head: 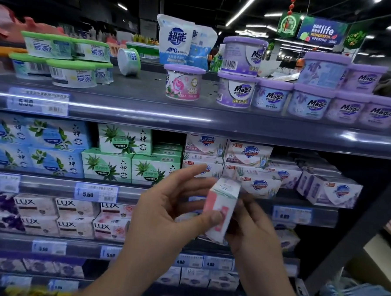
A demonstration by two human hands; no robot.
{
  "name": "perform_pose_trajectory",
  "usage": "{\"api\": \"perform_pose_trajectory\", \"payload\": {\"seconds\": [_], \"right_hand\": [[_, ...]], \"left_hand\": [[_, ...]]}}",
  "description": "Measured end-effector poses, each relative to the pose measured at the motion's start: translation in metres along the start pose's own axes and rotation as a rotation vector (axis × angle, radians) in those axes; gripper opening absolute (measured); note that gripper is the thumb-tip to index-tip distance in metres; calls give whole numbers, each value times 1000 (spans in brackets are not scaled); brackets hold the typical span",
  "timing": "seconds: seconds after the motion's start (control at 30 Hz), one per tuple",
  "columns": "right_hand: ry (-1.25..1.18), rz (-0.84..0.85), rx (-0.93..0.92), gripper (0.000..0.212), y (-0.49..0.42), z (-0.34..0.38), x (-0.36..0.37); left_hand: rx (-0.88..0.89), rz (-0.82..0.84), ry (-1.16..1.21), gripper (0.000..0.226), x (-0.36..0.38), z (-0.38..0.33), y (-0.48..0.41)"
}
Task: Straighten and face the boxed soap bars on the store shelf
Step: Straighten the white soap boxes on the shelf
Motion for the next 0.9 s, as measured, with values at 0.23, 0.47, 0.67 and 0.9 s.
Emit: {"api": "perform_pose_trajectory", "payload": {"seconds": [0.23,0.47,0.67,0.9], "right_hand": [[-15,35,135,22,4,-11,4],[331,-69,-133,12,-16,8,-17],[644,38,-273,34,-26,15,-9],[772,181,-104,58,-33,-3,-4]], "left_hand": [[84,-128,-30,48,-2,-15,-7],[52,-290,-236,30,-25,0,-15],[0,-309,-456,47,-28,24,-36],[31,-398,-493,42,-32,44,-58]]}}
Point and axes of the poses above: each hand's wrist, its own y-axis away from the middle knuckle, its own x-axis out of the palm, z = x × y, the point moved 6 cm from there along -y, towards the middle knuckle, and after that the axes turned 12 degrees about -x, right-handed, at the moved point
